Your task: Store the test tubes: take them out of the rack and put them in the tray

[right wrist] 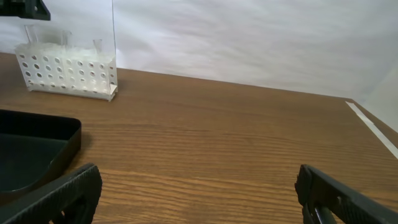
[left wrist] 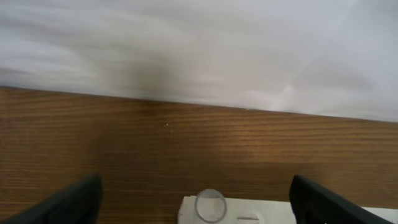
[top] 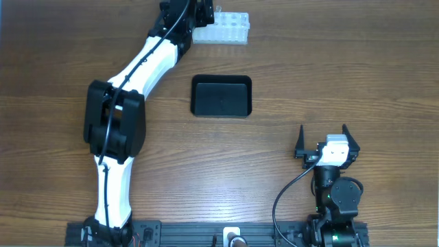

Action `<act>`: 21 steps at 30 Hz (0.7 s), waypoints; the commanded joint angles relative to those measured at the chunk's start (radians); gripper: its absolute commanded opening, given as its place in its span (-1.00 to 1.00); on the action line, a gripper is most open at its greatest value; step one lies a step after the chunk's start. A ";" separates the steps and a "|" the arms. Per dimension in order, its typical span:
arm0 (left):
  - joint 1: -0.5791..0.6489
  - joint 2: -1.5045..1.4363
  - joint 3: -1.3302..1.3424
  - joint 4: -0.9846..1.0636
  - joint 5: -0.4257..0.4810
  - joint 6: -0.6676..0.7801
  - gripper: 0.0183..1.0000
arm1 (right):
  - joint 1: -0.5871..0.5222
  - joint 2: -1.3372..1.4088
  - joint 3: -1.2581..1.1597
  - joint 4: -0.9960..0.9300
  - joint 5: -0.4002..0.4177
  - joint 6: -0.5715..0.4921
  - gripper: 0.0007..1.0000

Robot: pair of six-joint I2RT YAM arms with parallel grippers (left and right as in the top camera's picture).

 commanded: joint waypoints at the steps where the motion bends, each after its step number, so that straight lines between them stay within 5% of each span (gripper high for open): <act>1: -0.003 0.032 0.035 0.000 -0.019 -0.014 0.88 | -0.007 -0.003 -0.005 -0.003 0.009 -0.005 0.98; 8: -0.013 0.061 0.055 -0.001 -0.031 -0.014 0.55 | -0.007 -0.003 -0.005 -0.003 0.009 -0.005 0.99; 21: -0.024 0.074 0.065 0.000 -0.034 -0.014 0.40 | -0.007 -0.003 -0.005 -0.003 0.009 -0.005 0.98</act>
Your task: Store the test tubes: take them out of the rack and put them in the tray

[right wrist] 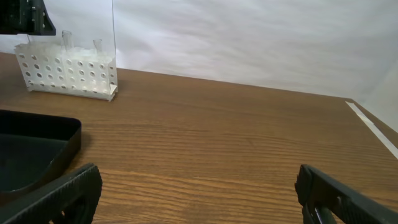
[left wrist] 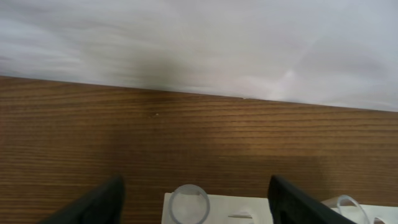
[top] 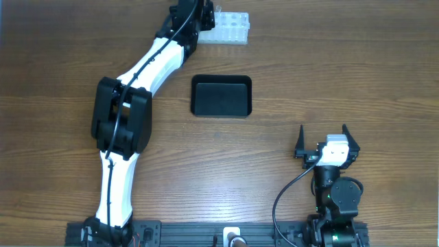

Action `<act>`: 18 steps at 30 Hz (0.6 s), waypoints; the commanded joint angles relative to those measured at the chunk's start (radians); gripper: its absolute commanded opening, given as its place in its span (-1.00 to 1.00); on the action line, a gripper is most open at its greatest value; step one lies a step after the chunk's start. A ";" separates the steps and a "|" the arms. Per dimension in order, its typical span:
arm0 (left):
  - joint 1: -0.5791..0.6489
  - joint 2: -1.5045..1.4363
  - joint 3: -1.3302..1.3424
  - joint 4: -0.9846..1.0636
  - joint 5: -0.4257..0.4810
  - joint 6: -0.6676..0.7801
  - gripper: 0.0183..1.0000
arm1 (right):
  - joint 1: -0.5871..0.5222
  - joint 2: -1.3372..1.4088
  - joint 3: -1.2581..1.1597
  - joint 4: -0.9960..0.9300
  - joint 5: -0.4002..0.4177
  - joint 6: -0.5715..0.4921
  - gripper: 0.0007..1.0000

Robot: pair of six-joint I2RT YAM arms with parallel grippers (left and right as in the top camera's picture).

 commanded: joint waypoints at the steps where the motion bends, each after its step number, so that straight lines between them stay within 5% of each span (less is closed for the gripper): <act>1: -0.003 0.015 0.030 0.001 -0.019 -0.001 0.34 | -0.007 -0.003 -0.005 -0.004 0.009 -0.005 0.98; 9: -0.003 0.015 0.030 0.001 -0.019 -0.001 0.03 | -0.007 -0.003 -0.005 -0.004 0.009 -0.005 0.98; 18: -0.006 0.015 0.030 -0.014 -0.018 -0.001 -0.08 | -0.007 -0.003 -0.005 -0.004 0.009 -0.005 0.99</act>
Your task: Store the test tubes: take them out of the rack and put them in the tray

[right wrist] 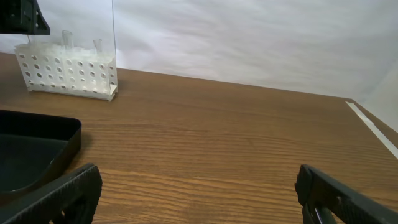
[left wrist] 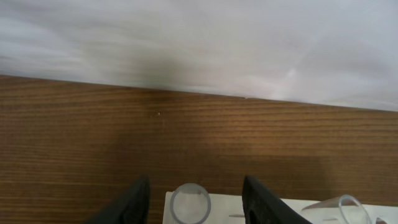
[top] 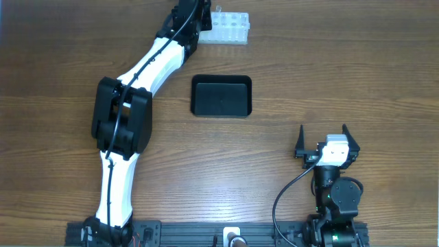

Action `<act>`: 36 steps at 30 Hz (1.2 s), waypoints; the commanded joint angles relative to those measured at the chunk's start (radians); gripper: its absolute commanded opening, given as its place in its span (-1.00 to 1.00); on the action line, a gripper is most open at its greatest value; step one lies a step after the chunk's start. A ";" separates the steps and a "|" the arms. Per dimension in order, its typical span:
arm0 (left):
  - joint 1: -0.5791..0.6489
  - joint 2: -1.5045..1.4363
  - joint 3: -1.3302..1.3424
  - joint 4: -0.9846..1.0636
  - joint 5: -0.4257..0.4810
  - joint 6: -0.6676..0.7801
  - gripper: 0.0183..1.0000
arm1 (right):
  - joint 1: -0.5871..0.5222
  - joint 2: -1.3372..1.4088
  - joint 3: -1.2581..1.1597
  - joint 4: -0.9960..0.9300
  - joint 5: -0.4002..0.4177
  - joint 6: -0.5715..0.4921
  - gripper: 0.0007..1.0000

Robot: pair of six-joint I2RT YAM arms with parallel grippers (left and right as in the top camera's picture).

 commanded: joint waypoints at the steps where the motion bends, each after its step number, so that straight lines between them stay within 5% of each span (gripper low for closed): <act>1: -0.004 0.016 0.026 -0.009 -0.011 0.000 -0.09 | -0.007 -0.003 -0.005 -0.004 0.009 -0.005 0.99; 36: -0.010 0.016 0.026 -0.009 -0.015 0.000 -0.73 | -0.007 -0.003 -0.005 -0.004 0.009 -0.005 0.98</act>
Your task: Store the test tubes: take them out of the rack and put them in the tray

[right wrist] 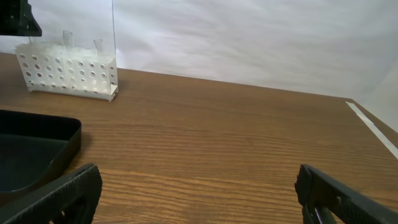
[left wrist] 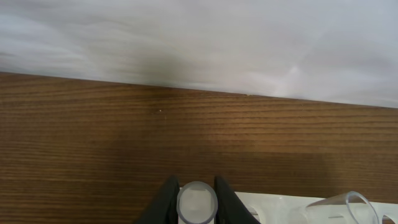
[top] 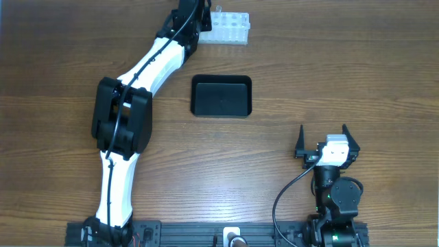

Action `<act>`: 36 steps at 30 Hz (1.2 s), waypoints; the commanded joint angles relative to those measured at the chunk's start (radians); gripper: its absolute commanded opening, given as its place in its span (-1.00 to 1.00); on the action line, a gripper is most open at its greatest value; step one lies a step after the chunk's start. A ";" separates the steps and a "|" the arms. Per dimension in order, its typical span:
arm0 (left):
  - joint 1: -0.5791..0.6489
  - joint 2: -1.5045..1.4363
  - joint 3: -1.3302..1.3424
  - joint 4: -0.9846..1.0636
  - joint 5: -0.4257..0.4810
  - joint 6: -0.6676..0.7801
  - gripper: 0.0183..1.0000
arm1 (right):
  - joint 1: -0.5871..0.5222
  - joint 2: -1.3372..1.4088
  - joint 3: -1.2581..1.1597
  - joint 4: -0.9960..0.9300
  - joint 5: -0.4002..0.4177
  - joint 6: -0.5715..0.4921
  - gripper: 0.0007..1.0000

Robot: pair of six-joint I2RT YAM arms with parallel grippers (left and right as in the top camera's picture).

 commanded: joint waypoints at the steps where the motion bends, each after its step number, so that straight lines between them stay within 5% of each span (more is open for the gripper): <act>1: -0.006 0.016 0.026 0.000 -0.011 0.000 -0.74 | -0.007 -0.003 -0.005 -0.004 0.009 -0.005 0.98; 30: -0.017 -0.370 0.026 -0.076 -0.064 0.090 -0.81 | -0.007 -0.003 -0.005 -0.004 0.009 -0.005 0.99; 36: -0.060 -0.501 0.026 -0.272 -0.060 0.084 -0.83 | -0.007 -0.003 -0.005 -0.004 0.009 -0.005 0.98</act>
